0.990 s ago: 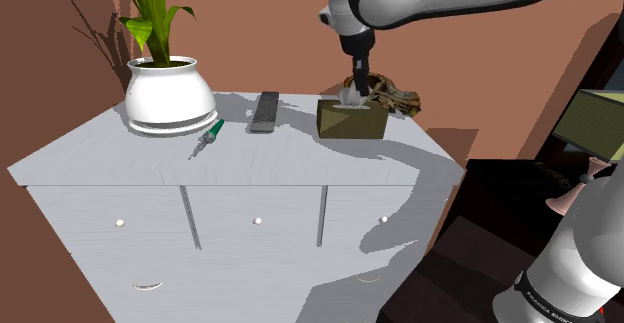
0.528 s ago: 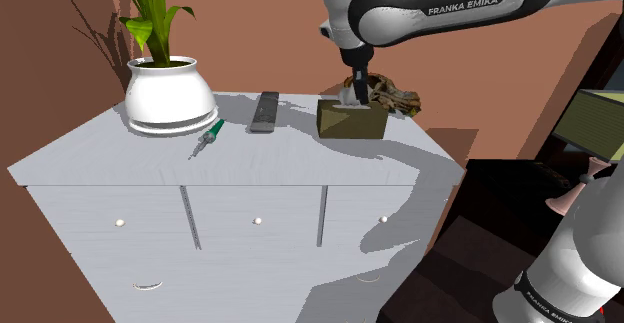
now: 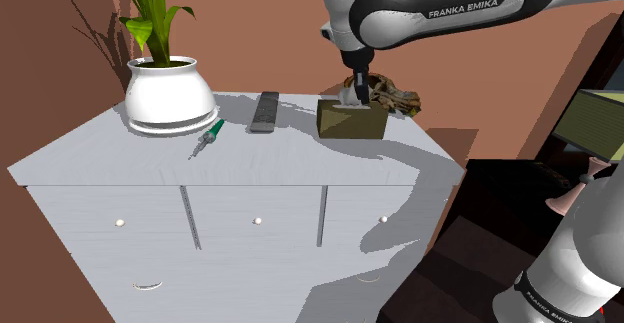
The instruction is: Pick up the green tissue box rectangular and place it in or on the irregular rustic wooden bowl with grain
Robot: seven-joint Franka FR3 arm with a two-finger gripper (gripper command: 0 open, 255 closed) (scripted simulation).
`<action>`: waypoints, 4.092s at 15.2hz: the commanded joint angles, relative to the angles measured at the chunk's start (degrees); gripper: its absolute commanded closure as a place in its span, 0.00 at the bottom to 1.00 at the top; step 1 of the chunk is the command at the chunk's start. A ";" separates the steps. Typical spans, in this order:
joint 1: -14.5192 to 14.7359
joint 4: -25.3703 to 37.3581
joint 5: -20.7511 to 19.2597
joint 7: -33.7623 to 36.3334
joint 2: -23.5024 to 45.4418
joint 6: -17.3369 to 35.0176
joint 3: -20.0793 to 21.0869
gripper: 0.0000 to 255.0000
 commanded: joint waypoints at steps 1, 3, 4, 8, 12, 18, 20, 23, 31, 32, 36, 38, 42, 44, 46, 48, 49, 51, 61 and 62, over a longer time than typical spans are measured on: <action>0.00 0.00 0.00 0.00 0.00 0.00 0.00 1.00; 0.00 0.00 0.00 0.00 0.00 0.00 0.00 1.00; 0.00 0.00 0.00 0.00 0.01 0.00 0.00 1.00; 0.00 -0.02 -0.01 0.03 0.04 0.05 0.00 1.00; 0.09 2.39 -0.03 -1.01 0.18 -1.98 0.09 1.00; 0.29 7.66 -0.35 -3.00 0.93 -6.12 0.36 1.00; 0.38 9.57 -0.53 -3.66 1.30 -7.54 0.46 1.00; 0.55 12.59 -0.89 -4.66 1.98 -9.74 0.64 1.00; 1.25 21.77 -2.46 -7.39 4.61 -15.99 1.24 1.00; 1.38 23.06 -2.74 -7.75 5.04 -16.82 1.33 1.00; 2.05 28.62 -4.07 -9.25 7.02 -20.32 1.70 1.00; 2.49 31.69 -4.92 -10.06 8.21 -22.18 1.91 1.00; 3.50 37.47 -6.69 -11.58 10.57 -25.54 2.24 1.00; 1.60 37.22 -6.47 -14.28 9.97 -24.11 1.00 1.00; -0.21 37.42 -6.32 -16.99 9.72 -22.81 -0.22 1.00; -1.94 38.07 -6.23 -19.71 9.82 -21.63 -1.42 1.00; -2.76 38.57 -6.20 -21.08 9.99 -21.10 -2.03 1.00; -4.39 39.95 -6.19 -23.82 10.63 -20.14 -3.17 1.00; -11.04 58.95 -7.17 -38.96 21.70 -19.63 -8.26 1.00; -11.15 65.15 -7.82 -41.58 25.32 -21.03 -8.99 1.00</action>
